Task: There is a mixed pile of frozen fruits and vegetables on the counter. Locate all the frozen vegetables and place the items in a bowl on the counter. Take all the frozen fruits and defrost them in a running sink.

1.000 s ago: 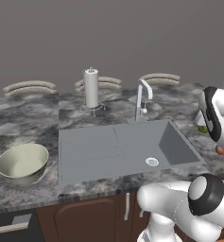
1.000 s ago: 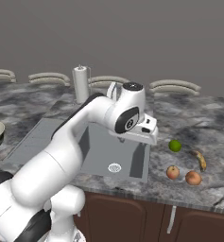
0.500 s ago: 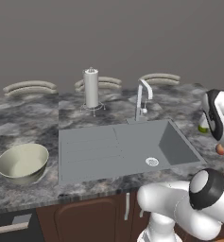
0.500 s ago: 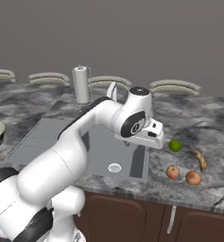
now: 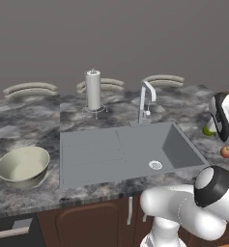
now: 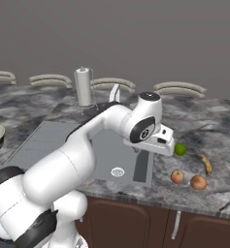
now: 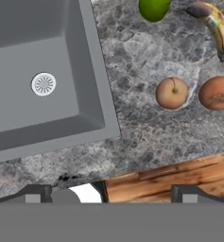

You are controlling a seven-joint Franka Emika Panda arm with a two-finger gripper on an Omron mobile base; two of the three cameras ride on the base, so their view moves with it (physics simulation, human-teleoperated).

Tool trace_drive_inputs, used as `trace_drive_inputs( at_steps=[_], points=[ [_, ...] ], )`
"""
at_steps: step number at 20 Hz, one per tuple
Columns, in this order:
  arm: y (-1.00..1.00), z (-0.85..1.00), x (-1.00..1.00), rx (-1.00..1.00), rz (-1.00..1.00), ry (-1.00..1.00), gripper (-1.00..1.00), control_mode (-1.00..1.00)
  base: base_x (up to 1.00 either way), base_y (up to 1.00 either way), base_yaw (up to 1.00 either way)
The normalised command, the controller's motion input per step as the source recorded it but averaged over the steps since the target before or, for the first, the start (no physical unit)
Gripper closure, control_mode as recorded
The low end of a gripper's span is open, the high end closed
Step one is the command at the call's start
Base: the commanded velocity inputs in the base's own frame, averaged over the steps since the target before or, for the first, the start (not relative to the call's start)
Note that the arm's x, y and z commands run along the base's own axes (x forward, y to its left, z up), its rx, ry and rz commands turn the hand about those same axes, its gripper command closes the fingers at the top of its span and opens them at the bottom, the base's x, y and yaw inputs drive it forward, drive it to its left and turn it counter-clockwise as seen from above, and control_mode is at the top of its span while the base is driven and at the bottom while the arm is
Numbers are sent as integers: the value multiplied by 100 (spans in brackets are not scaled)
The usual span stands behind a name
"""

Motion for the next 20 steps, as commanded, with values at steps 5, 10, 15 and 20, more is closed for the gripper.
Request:
trace_drive_inputs(
  at_steps=[5,10,15,20],
  points=[
    [-20,-11,0,0,-2,2,-100,-100,0,0,0],
    [-19,-14,0,0,-2,2,-100,-100,0,0,0],
    [-12,-15,0,0,-2,2,-100,-100,0,0,0],
    [-7,-14,0,0,-1,1,-100,-100,0,0,0]
  ],
)
